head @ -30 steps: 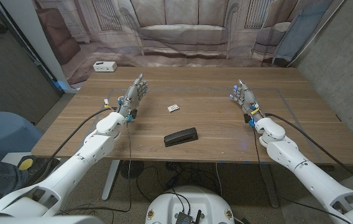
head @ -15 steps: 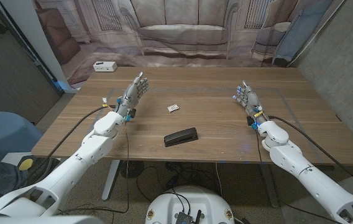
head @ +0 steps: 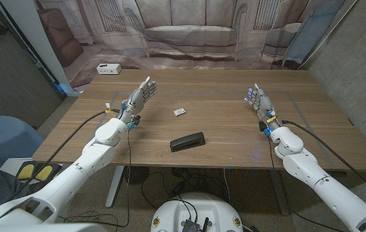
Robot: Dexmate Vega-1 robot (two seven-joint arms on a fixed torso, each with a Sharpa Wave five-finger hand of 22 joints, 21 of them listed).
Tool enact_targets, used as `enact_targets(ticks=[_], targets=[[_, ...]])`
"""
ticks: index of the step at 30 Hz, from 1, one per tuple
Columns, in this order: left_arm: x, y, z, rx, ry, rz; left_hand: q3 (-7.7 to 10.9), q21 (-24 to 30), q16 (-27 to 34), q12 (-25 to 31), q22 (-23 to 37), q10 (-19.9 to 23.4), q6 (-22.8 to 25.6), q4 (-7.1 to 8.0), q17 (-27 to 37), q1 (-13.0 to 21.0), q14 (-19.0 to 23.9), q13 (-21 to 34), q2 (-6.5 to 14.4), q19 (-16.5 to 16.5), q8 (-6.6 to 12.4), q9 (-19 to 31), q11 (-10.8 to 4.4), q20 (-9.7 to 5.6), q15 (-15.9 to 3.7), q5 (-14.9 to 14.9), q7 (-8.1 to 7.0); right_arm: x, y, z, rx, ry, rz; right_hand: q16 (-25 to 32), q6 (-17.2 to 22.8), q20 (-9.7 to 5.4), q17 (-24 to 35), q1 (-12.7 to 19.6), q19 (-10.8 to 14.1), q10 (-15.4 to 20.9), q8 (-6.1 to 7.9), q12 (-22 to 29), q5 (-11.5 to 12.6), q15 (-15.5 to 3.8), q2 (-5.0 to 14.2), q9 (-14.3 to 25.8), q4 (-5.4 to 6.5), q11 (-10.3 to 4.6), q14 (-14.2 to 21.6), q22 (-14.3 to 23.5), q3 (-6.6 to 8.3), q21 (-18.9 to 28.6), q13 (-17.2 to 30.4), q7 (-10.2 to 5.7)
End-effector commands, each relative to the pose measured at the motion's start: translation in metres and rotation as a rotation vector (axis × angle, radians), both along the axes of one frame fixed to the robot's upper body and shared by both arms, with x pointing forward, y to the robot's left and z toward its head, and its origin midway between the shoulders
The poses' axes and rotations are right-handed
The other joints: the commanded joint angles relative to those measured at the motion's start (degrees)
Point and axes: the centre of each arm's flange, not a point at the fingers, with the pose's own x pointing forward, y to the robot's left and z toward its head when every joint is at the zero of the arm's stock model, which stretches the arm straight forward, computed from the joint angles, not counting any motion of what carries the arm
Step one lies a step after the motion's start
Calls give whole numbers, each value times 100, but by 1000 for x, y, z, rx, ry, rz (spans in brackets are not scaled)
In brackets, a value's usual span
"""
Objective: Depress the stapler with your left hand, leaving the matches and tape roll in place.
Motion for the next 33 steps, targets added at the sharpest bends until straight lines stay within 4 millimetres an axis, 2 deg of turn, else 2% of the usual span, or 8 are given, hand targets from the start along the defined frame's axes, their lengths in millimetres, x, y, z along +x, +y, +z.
enact_targets(ticks=[1, 7, 14, 29, 33], targets=[[-7, 1, -7, 52, -29, -18, -13, -33, 64, 65, 11, 80, 92, -6, 6, 44, 108, 8, -29, 103, 16, 17, -10, 16, 6, 34, -1, -3, -3, 3, -17, -40, -10, 20, 87, 16, 7, 31, 50, 52, 27, 27, 21, -10, 38, 32, -49, -16, 79, 30, 8, -46, 33, -27], [-6, 1, -9, 57, -50, -20, -40, -20, 92, 100, 12, 241, 287, -28, 7, 56, 316, -5, -38, 314, 42, 21, 53, 34, 28, 34, 59, -5, -4, 8, -62, -34, -31, 71, -95, -47, 17, 4, 252, 146, -55, 45, 20, -33, 57, 35, -50, -23, 233, 35, -9, -22, 35, 2], [-7, 2, -14, 64, -65, -24, -53, -29, 92, 117, 12, 321, 374, -37, 7, 60, 380, -9, -43, 372, 51, 22, 51, 51, 22, 33, 66, -6, -5, 8, -49, -39, -27, 42, -94, -20, 15, 17, 230, 147, -55, 37, 21, 14, 46, 35, -70, 4, 188, 36, -15, -56, 38, 29], [-44, 6, -26, 119, -106, 13, -70, -64, 78, 114, 13, 381, 485, -55, 8, 74, 455, -14, -45, 422, 49, 24, 19, 64, -11, 32, 54, 0, -4, 7, -49, -26, -9, 24, -92, -1, 15, 32, 209, 152, -56, 30, 25, 36, 64, 35, -85, 25, 163, 36, -13, -96, 41, 29], [-48, 9, -28, 131, -111, 16, -74, -69, 77, 112, 13, 389, 520, -59, 8, 77, 476, -15, -45, 441, 52, 25, 19, 63, -22, 32, 39, 0, -3, 8, -44, -26, -2, 26, -90, -1, 17, 33, 207, 158, -55, 30, 26, 39, 74, 35, -86, 27, 172, 36, -11, -106, 41, 32]])
